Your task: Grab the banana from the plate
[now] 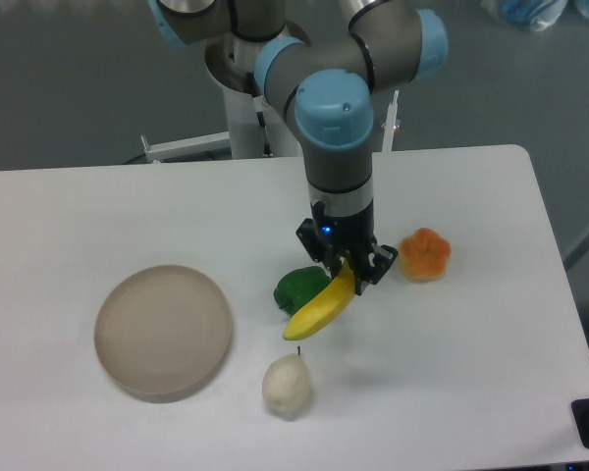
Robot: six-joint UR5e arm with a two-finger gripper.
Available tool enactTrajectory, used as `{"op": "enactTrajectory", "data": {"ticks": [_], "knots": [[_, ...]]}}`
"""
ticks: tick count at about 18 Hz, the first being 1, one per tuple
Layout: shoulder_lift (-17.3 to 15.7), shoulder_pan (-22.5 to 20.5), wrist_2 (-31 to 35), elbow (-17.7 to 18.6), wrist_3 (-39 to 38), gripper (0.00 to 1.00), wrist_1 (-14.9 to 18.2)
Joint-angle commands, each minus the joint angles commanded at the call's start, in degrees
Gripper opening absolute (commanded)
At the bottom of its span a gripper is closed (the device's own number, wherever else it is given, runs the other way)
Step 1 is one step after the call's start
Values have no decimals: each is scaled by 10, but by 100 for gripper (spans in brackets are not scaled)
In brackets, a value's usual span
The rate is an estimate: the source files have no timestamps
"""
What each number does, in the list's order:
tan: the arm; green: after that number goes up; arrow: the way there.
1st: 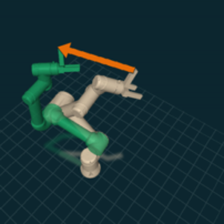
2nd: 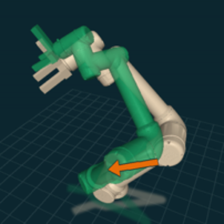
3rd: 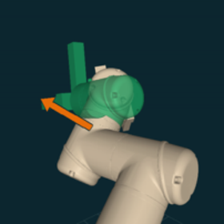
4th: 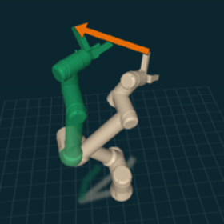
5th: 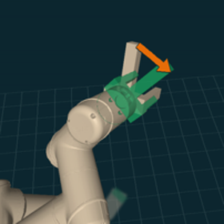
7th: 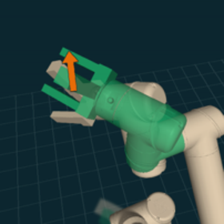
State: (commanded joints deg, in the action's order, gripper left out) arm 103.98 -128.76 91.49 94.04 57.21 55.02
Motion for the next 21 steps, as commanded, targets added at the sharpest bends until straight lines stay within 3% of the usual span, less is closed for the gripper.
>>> {"op": "enactTrajectory", "data": {"ticks": [21], "knots": [[-3,0,3,-4,6,36,-4]]}}
